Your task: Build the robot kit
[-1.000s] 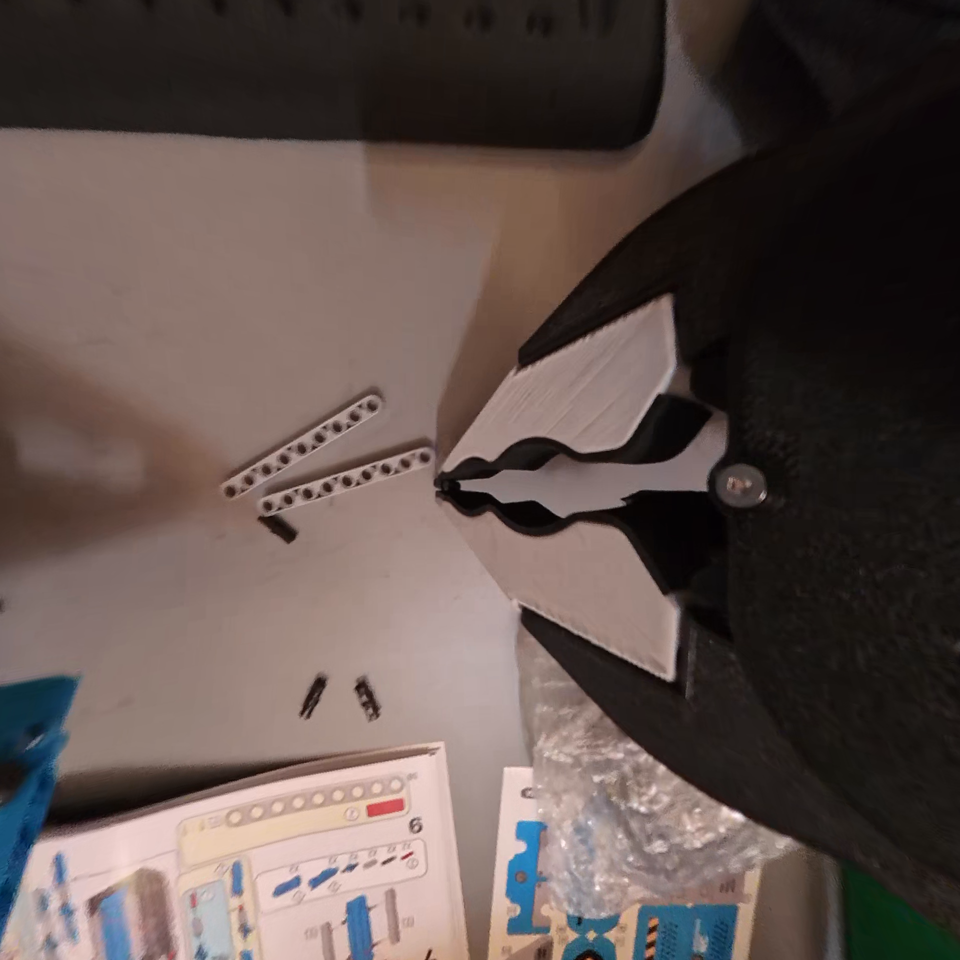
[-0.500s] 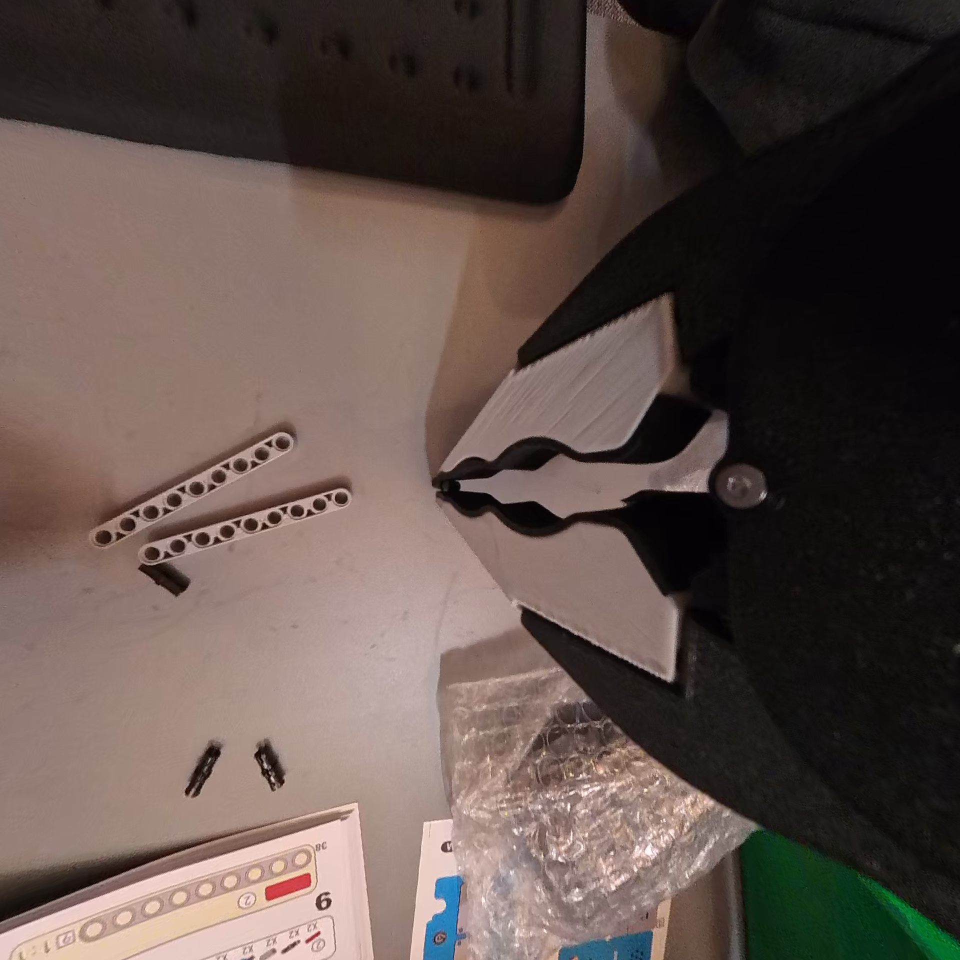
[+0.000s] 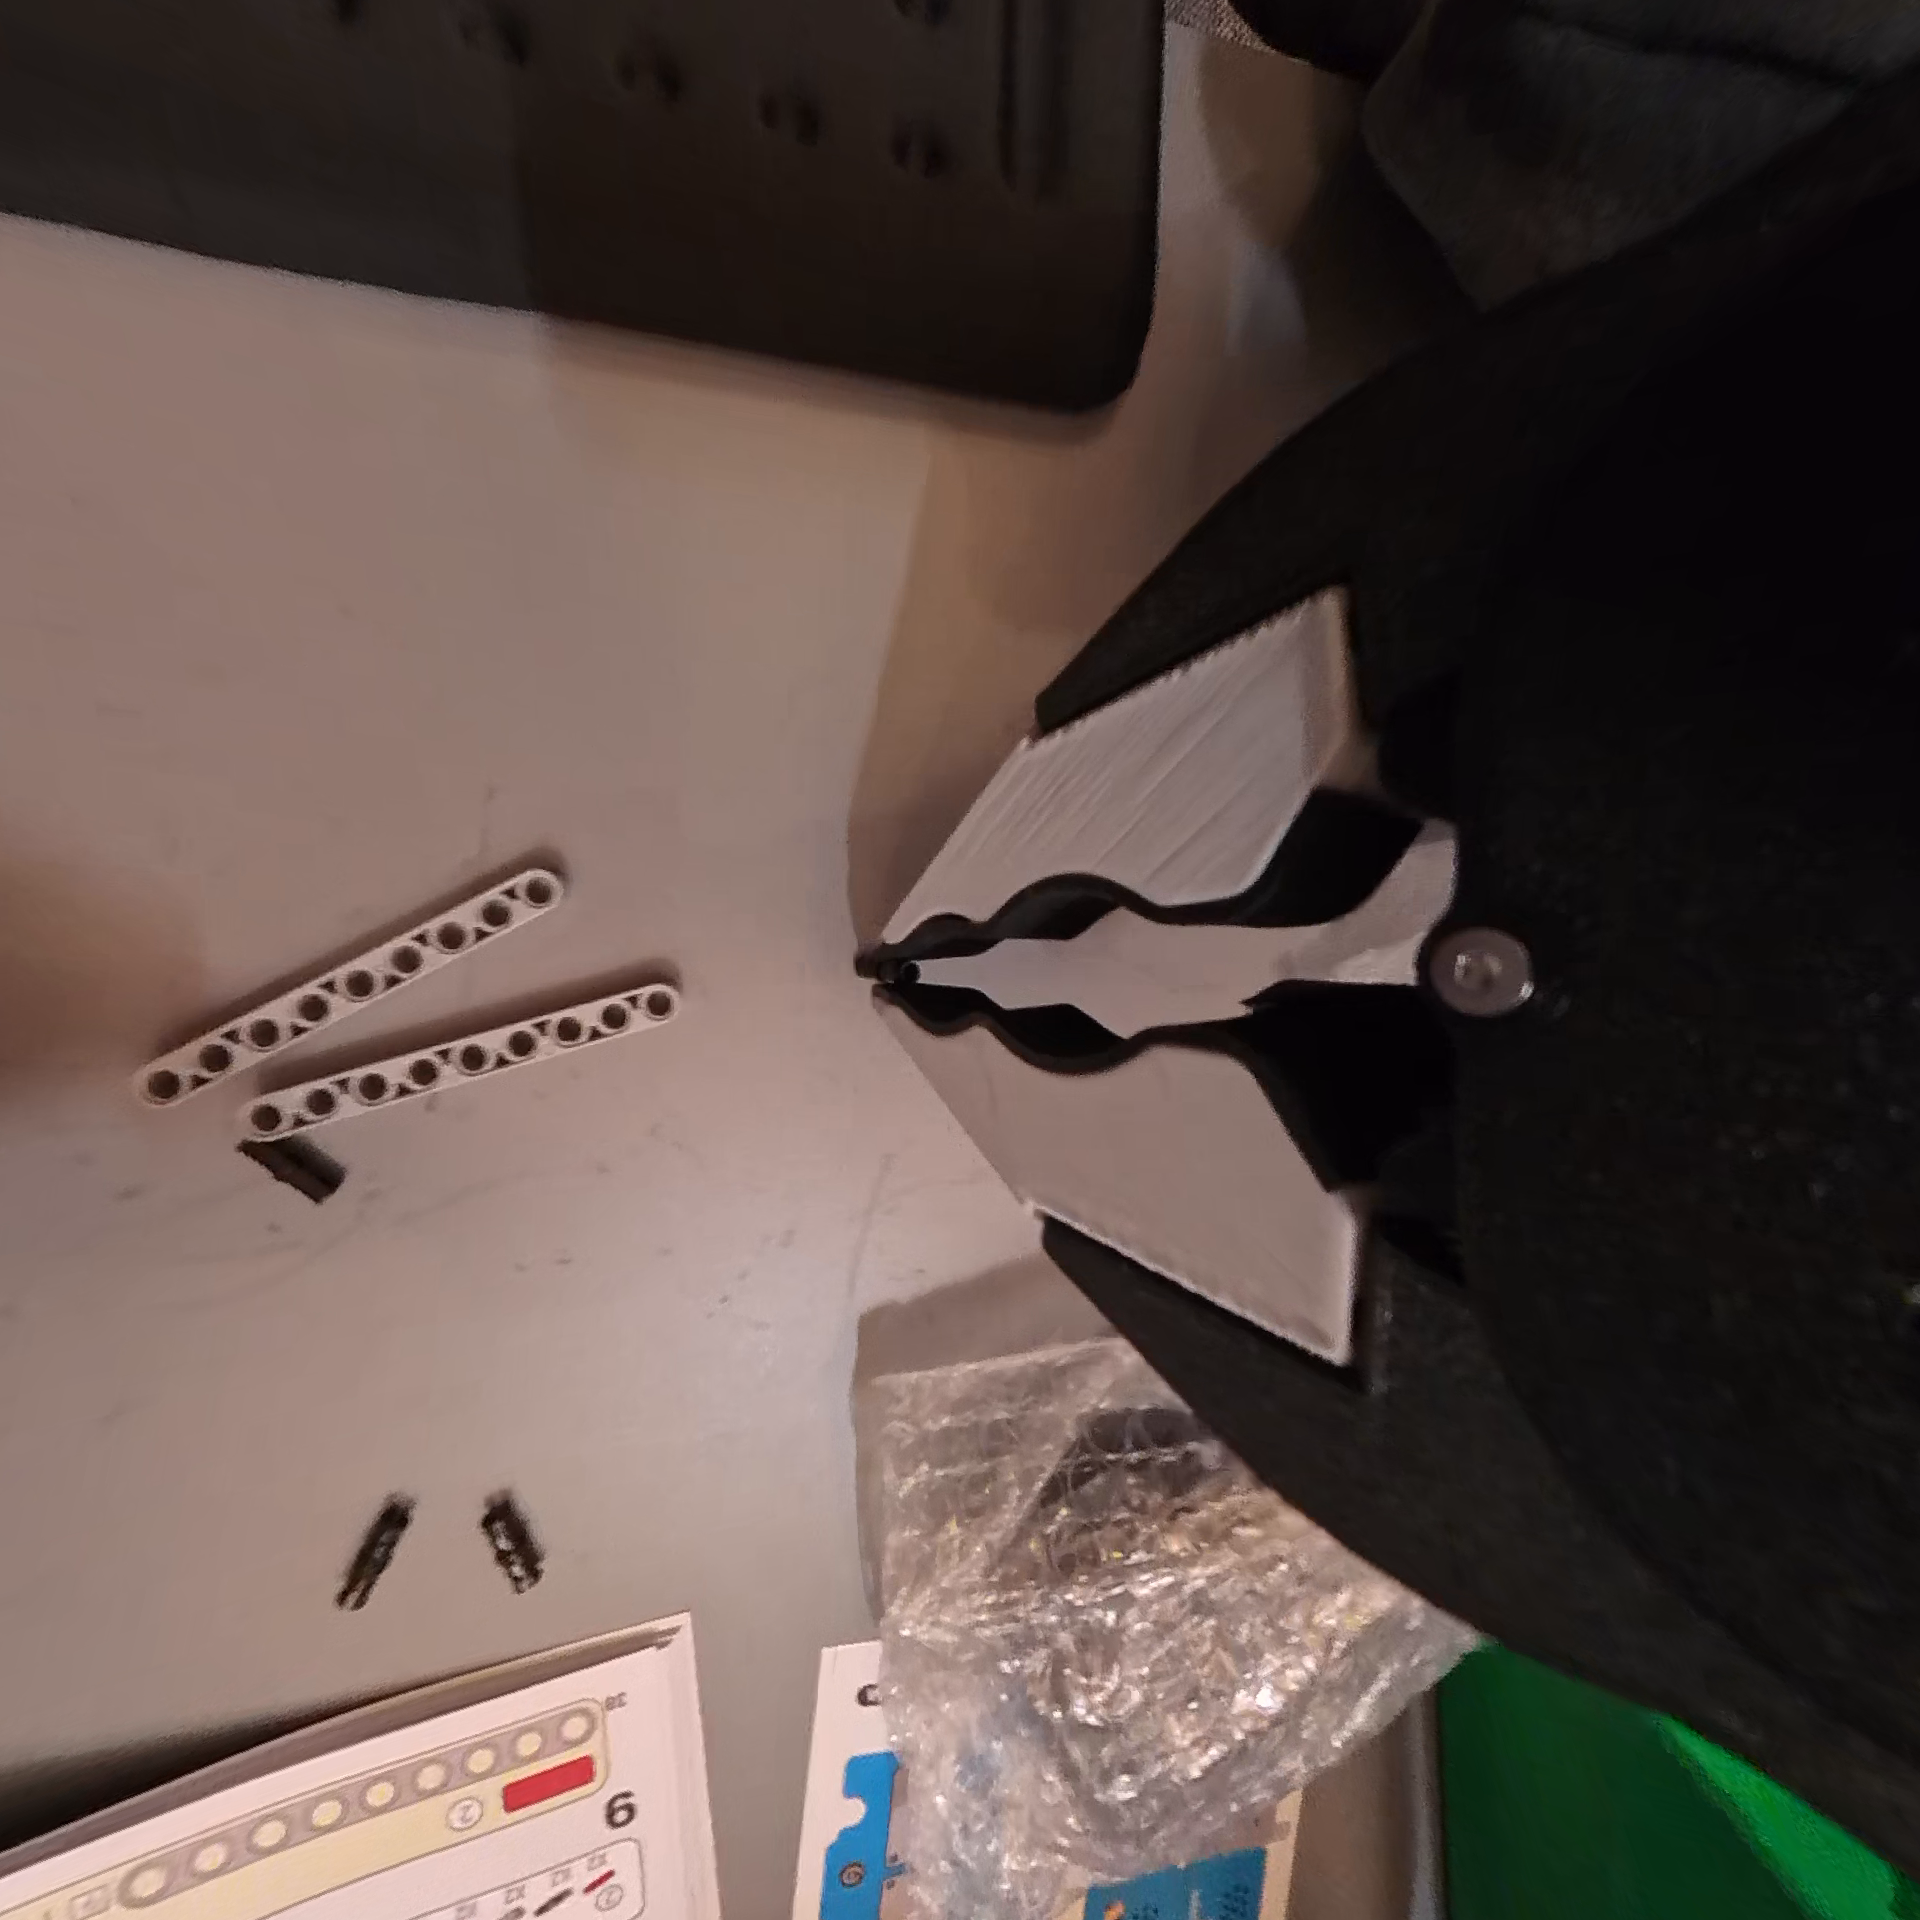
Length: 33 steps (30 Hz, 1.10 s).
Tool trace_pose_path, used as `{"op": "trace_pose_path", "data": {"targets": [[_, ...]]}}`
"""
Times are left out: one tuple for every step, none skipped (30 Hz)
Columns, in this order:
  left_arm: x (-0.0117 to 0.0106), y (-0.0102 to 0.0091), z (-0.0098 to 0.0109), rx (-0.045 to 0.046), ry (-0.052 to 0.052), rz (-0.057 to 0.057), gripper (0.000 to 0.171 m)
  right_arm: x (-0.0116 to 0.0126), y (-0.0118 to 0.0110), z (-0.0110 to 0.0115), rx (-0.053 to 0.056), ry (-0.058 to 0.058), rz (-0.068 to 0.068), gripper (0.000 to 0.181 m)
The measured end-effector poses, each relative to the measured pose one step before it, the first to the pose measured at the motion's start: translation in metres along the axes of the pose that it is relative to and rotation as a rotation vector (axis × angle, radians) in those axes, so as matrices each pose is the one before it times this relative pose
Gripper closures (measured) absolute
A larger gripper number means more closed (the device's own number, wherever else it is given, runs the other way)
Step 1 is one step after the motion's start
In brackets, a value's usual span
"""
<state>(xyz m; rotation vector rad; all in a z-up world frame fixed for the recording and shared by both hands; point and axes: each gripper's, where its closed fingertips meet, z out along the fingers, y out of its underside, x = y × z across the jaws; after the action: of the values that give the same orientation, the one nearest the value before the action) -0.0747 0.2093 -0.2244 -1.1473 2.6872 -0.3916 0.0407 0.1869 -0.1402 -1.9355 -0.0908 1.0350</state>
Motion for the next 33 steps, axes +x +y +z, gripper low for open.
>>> {"op": "trace_pose_path", "data": {"targets": [[-0.00098, 0.00238, -0.00219, -0.00795, -0.0111, -0.0021, 0.169, -0.0007, 0.00005, 0.00022, -0.0008, -0.002, -0.0013, 0.175], [-0.00114, -0.00041, -0.00269, 0.00592, -0.0103, -0.0034, 0.169, -0.00064, 0.00026, 0.0004, -0.0018, -0.0024, -0.0008, 0.175], [0.00142, -0.00094, -0.00228, 0.00604, 0.0036, -0.0007, 0.169, -0.00011, 0.00041, 0.00048, -0.0023, 0.0002, -0.0007, 0.175], [0.00143, -0.00089, -0.00161, 0.00367, -0.0009, 0.0076, 0.169, 0.00006, 0.00035, 0.0004, -0.0018, 0.0002, -0.0004, 0.175], [0.00253, 0.00069, -0.0007, -0.00747, 0.006, 0.003, 0.169, -0.00005, 0.00045, 0.00037, -0.0026, -0.0012, 0.0009, 0.175], [0.00152, 0.00172, 0.00028, -0.01422, -0.0006, 0.0032, 0.169, 0.00016, 0.00046, 0.0003, -0.0019, -0.0001, 0.0011, 0.175], [0.00073, 0.00129, 0.00049, -0.01174, -0.004, 0.0045, 0.169, 0.00023, 0.0001, 0.00015, -0.0005, 0.0003, 0.0003, 0.175], [0.00188, 0.0012, 0.00057, -0.01128, 0.0057, -0.0005, 0.169, 0.00014, 0.00014, 0.00003, -0.0009, 0.0004, 0.0004, 0.175], [0.00041, 0.00037, 0.00045, -0.00638, -0.0026, 0.0033, 0.169, 0.00013, 0.00017, -0.00002, -0.0007, 0.0005, 0.0, 0.175], [0.00065, -0.00027, 0.00047, -0.00197, 0.0003, 0.0023, 0.169, -0.00003, -0.00017, -0.0001, 0.0009, 0.0001, 0.0, 0.175], [0.00184, 0.00011, 0.00081, -0.00475, 0.0094, 0.0001, 0.169, -0.00009, -0.00015, -0.00011, 0.0007, -0.0002, 0.0002, 0.175], [0.00017, 0.00045, 0.0009, -0.00539, -0.0016, 0.0029, 0.169, 0.00002, 0.00008, -0.00004, -0.0006, 0.0, -0.0003, 0.175], [0.00017, 0.00057, 0.0008, -0.00546, -0.0003, -0.0004, 0.169, -0.00015, 0.00006, 0.00005, -0.0002, -0.0005, 0.0001, 0.175], [-0.00034, 0.00021, 0.00058, -0.00316, -0.0014, -0.0011, 0.168, -0.00015, 0.00013, 0.00021, -0.0004, -0.0008, 0.0002, 0.175], [0.00005, 0.00022, 0.00064, -0.00174, 0.0016, -0.0016, 0.169, -0.00001, 0.00018, 0.00024, -0.0015, 0.0003, -0.0007, 0.175], [-0.00066, -0.00045, 0.00041, 0.00212, -0.0028, 0.0011, 0.169, -0.00007, 0.00019, 0.00017, -0.0008, -0.0004, -0.0002, 0.175], [-0.00212, -0.00133, 0.00005, 0.00569, -0.0111, 0.0016, 0.169, -0.00003, -0.00013, -0.00002, 0.0007, -0.0006, 0.0002, 0.175], [0.00009, -0.00053, 0.00038, 0.00252, 0.0026, -0.0029, 0.169, 0.0001, -0.00006, -0.00006, 0.0002, 0.0004, 0.0004, 0.175], [0.0011, -0.00025, 0.00038, 0.00086, 0.006, -0.0002, 0.169, 0.00018, -0.00004, -0.00017, 0.0002, -0.0001, 0.0009, 0.175], [0.00013, -0.00032, -0.00003, 0.00113, -0.0008, 0.0045, 0.169, 0.0, -0.00006, -0.00012, 0.0009, -0.0007, 0.0008, 0.175], [0.00017, -0.00029, 0.00007, 0.00009, 0.0003, 0.0002, 0.169, -0.0001, 0.00002, -0.00001, -0.0001, -0.0005, 0.0005, 0.175], [0.00036, -0.00011, 0.00003, 0.00028, 0.002, -0.0002, 0.169, -0.00002, 0.00016, 0.00011, -0.0008, -0.0004, 0.0, 0.175], [-0.00016, -0.00028, 0.0001, 0.00149, -0.0013, 0.0027, 0.169, -0.00023, 0.00015, 0.00022, -0.0008, -0.0006, 0.0, 0.176], [0.00009, -0.00048, 0.0001, 0.00225, 0.0005, -0.0004, 0.169, -0.00001, 0.0002, 0.00029, -0.0011, 0.0001, -0.0003, 0.175], [-0.00028, -0.00044, 0.00009, 0.00201, -0.0009, 0.0, 0.169, -0.00013, 0.0003, 0.00021, -0.0014, -0.0005, -0.0003, 0.175], [-0.00062, -0.00053, 0.00021, 0.00187, -0.0037, 0.0016, 0.168, -0.00017, 0.00018, 0.00022, -0.0012, -0.0012, 0.0004, 0.175], [0.00038, -0.00069, 0.00032, 0.00397, 0.0027, -0.0001, 0.168, 0.00004, 0.00021, 0.00014, -0.0006, -0.0002, 0.0006, 0.175], [0.00016, -0.00068, 0.00018, 0.00317, 0.0011, 0.001, 0.168, 0.00008, 0.00009, 0.00002, -0.0001, 0.0003, 0.0003, 0.175], [-0.00033, -0.00017, 0.00028, 0.00066, -0.0023, 0.0004, 0.168, -0.00022, -0.00002, 0.00004, -0.0003, -0.0015, 0.0007, 0.175], [0.00022, -0.00003, 0.00021, 0.00012, 0.0008, -0.0003, 0.168, -0.00014, 0.0001, 0.00001, -0.0002, -0.0011, 0.0006, 0.175], [0.0003, 0.00026, 0.0004, -0.00089, 0.001, 0.0005, 0.168, 0.00002, 0.00007, 0.00005, -0.0003, 0.0005, -0.0002, 0.175], [0.00006, 0.00087, 0.00077, -0.00499, 0.0013, -0.0008, 0.168, 0.00007, 0.00012, 0.0, -0.0003, 0.0001, 0.0002, 0.175], [0.0001, 0.00141, 0.00105, -0.00796, 0.002, -0.0015, 0.168, -0.00006, 0.0, 0.00001, -0.0001, -0.0012, 0.001, 0.175]]}}
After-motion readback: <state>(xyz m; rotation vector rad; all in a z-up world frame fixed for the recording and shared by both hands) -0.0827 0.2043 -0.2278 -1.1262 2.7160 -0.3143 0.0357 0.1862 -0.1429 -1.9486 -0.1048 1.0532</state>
